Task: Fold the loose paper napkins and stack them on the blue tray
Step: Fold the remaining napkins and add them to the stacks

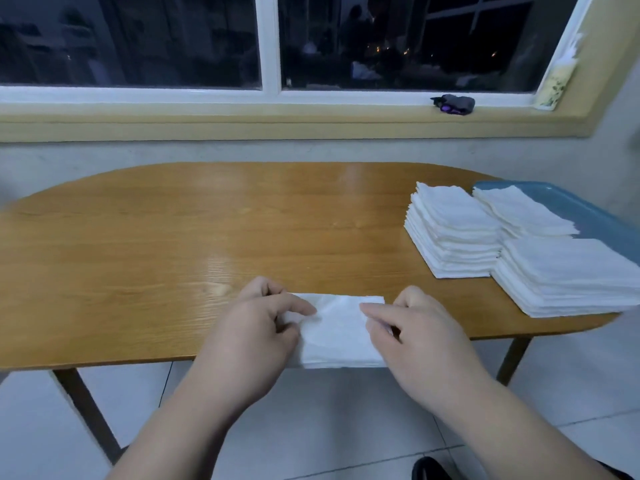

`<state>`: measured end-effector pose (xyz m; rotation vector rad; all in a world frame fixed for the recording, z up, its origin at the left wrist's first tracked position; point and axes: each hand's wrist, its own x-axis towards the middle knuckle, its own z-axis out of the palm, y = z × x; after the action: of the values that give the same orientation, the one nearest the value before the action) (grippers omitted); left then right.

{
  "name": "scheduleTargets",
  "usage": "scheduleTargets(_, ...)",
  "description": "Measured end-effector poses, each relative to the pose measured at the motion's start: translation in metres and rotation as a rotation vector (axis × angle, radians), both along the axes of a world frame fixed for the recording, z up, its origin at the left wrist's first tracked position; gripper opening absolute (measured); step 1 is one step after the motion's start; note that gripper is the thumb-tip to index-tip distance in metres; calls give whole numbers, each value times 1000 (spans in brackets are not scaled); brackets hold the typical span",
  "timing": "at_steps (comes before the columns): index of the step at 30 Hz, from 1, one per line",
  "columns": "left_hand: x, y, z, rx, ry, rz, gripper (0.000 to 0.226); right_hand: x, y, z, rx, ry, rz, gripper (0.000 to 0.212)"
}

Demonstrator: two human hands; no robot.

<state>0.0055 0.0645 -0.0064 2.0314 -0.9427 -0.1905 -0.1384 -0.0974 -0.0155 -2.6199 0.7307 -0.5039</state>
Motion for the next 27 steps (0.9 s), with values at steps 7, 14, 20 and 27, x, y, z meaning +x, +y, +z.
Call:
scheduleTargets(7,-57,-32,28,-298,111,-102,49,-67,-30,20,370,-162,4,61)
scheduleTargets(14,-108,-113,56,-396,356,-198,43,-130,-89,46,558,-556,39,66)
scheduleTargets(20,-138,-204,68,-294,549,-145,38,-169,-164,67,503,-647,-25,61)
scheduleTargets(27,-147,-272,82,-44,161,-51,31,-167,-240,75,322,-384,-182,18)
